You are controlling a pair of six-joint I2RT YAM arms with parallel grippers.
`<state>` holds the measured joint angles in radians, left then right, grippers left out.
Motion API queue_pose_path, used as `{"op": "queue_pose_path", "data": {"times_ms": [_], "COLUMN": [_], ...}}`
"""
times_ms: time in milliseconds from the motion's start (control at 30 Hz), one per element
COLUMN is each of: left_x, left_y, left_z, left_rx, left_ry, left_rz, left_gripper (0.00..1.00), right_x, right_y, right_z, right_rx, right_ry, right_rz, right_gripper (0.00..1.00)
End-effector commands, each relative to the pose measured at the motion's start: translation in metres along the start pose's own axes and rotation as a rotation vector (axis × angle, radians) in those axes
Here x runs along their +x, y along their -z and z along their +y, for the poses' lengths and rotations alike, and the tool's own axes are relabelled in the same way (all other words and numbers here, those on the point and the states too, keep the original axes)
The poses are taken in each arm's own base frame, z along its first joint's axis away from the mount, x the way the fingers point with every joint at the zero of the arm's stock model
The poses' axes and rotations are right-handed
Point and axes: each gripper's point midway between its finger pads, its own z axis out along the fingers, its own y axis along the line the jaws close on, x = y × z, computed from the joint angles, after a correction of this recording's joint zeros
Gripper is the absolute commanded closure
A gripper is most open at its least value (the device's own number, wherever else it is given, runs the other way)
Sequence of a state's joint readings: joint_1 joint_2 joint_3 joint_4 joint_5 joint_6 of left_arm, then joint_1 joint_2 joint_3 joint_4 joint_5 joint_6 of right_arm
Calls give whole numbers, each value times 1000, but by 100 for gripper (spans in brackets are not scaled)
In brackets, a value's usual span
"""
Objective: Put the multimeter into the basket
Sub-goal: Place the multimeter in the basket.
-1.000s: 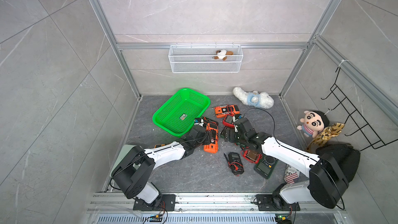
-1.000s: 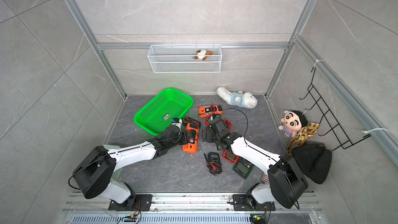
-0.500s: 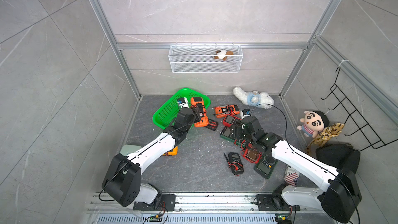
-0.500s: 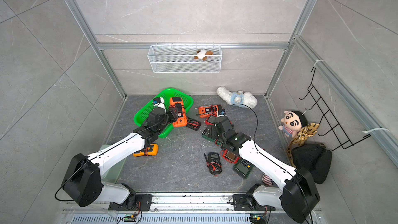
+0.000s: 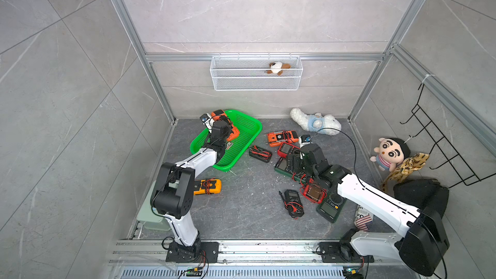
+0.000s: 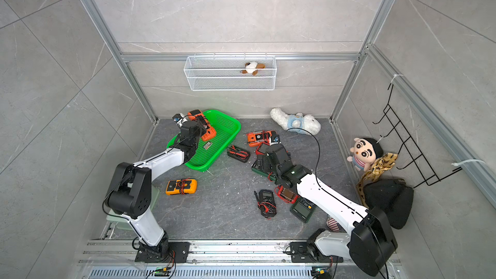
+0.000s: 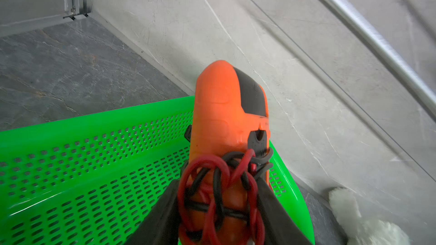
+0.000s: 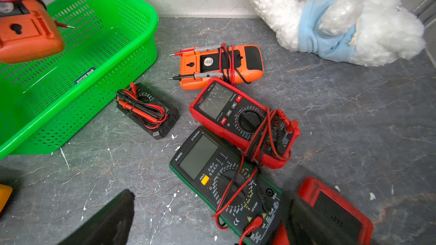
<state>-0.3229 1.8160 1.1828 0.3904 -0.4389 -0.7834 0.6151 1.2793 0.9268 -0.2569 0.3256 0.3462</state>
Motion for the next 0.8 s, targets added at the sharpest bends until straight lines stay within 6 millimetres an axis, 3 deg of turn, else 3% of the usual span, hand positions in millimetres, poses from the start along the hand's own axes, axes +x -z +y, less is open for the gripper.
{"op": "queue_pose_path", "data": {"times_ms": [0, 267, 767], "left_x": [-48, -17, 45], "left_y": [-10, -56, -90], "left_z": [-45, -41, -28], "left_rx": [133, 100, 61], "left_ry": [195, 322, 423], "left_rz": [-173, -170, -104], "left_gripper": [100, 100, 100], "right_x": [0, 7, 11], "right_y": [-3, -8, -13], "right_z": [4, 4, 6], "right_rx": [-9, -5, -12], "right_ry": [9, 8, 0], "right_rz": [-4, 13, 21], "right_gripper": [0, 0, 0]}}
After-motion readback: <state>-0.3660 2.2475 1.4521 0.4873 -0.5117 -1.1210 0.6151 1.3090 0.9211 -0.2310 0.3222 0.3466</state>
